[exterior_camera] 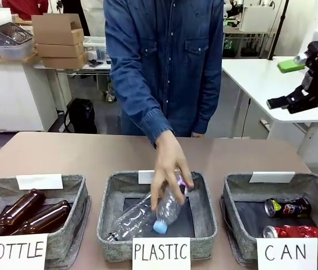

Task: Sort the can waste into the basket.
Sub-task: Pick up the can waste from the table and place it in the right Fabric basket.

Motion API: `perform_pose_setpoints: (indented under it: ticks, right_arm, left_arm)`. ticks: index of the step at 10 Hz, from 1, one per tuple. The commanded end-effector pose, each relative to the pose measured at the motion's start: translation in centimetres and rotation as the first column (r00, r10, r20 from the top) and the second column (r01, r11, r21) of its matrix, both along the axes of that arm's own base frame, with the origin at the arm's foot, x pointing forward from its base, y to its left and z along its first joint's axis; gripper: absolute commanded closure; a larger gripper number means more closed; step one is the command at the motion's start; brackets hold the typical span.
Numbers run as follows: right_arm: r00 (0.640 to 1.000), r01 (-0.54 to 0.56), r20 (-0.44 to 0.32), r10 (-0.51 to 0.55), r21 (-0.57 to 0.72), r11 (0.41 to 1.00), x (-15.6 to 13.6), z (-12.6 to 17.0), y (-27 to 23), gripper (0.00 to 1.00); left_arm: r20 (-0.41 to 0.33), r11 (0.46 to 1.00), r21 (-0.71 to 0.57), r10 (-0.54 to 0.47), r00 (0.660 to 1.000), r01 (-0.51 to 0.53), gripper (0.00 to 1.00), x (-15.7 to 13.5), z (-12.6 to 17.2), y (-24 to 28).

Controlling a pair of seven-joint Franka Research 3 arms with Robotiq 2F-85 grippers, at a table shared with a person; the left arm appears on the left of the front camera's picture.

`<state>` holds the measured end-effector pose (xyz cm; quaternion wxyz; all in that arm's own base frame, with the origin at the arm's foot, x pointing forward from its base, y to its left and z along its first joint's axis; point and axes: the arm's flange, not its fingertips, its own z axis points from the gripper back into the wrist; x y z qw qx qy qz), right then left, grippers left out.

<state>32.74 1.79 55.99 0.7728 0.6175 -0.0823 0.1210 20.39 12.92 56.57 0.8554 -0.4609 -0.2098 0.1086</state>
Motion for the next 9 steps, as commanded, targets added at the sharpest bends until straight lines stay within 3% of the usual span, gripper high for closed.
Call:
perform_pose_setpoints:
  ticks: [1, 9]
  right_arm:
    - [1.000, -0.020, 0.014, 0.020, -0.011, 1.000, -0.17, -0.08, -0.04, 0.00]
    - [1.000, -0.020, 0.014, 0.020, -0.011, 1.000, -0.17, -0.08, -0.04, 0.00]
  left_arm:
    - [0.024, 1.000, 0.004, -0.011, 1.000, 0.011, 0.00, -0.49, 0.20, 0.22]
    - [0.024, 1.000, 0.004, -0.011, 1.000, 0.011, 0.00, -0.49, 0.20, 0.22]
